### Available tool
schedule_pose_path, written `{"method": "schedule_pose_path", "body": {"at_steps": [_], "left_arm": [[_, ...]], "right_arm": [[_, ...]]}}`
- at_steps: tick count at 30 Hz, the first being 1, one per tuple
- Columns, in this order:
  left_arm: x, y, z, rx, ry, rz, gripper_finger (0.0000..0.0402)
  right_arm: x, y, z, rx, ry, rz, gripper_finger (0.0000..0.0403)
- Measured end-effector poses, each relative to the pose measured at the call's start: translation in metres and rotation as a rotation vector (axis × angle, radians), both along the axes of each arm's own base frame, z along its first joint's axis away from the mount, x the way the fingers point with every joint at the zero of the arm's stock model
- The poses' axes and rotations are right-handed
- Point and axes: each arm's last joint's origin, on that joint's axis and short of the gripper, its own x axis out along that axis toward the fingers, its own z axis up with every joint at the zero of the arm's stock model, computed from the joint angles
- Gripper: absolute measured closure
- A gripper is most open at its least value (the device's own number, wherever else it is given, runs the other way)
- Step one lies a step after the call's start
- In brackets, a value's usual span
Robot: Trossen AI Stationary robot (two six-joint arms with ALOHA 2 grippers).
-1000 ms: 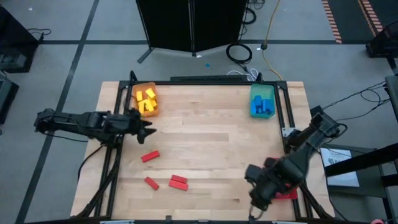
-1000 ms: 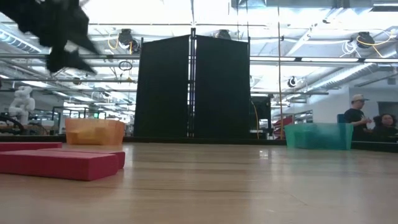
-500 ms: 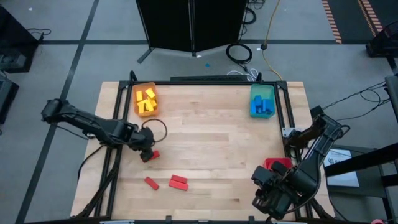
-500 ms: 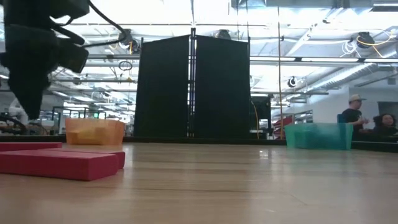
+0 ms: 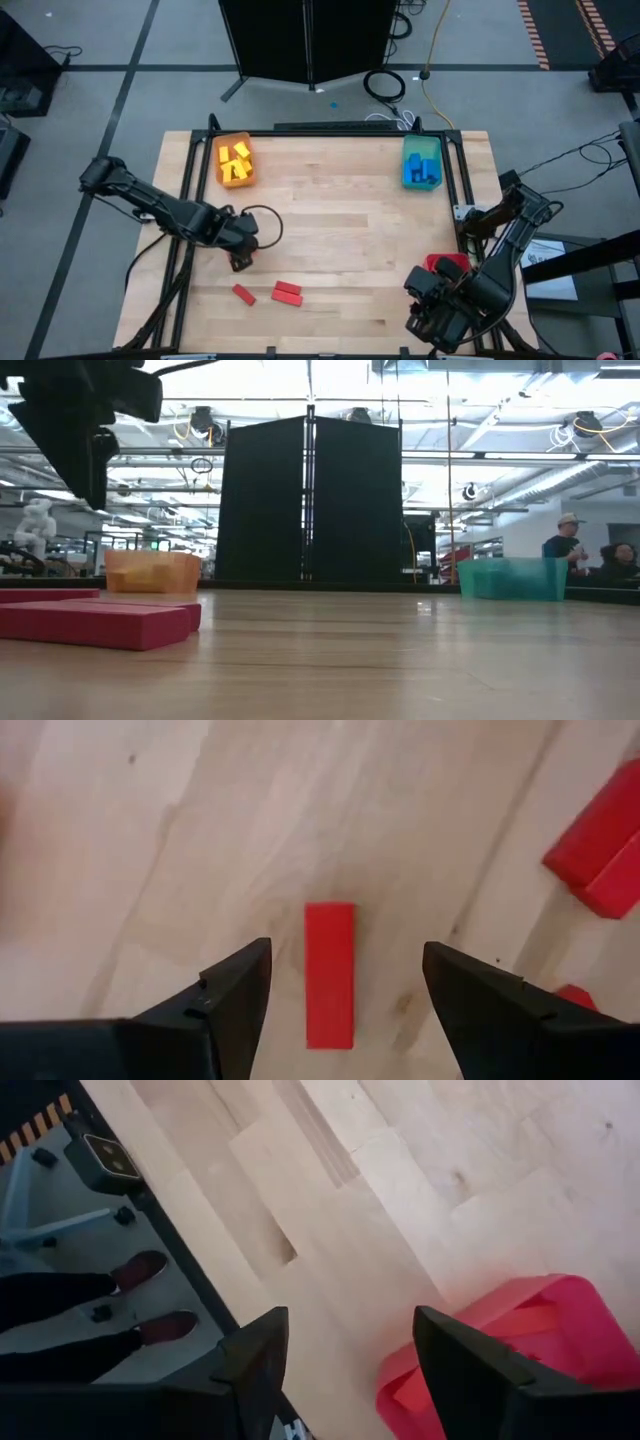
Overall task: Sort blocks
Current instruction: Put the red block into the red bin
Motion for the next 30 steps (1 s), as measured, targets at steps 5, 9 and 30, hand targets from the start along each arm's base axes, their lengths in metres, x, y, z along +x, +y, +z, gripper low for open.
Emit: {"method": "schedule_pose_path", "body": {"at_steps": [5, 9, 30], "left_arm": [[0.006, -0.004, -0.012, 0.033, 0.056, 0.041, 0.0143], [0.011, -0.007, -0.024, 0.060, 0.123, -0.030, 0.0143], [0.001, -0.006, -0.071, 0.067, 0.255, -0.149, 0.0143]], "right_arm": [[-0.009, 0.003, -0.001, -0.032, 0.009, -0.008, 0.0200], [-0.016, 0.007, -0.004, -0.038, 0.019, -0.033, 0.0200], [-0.029, 0.023, -0.034, -0.006, 0.025, -0.119, 0.0200]]}}
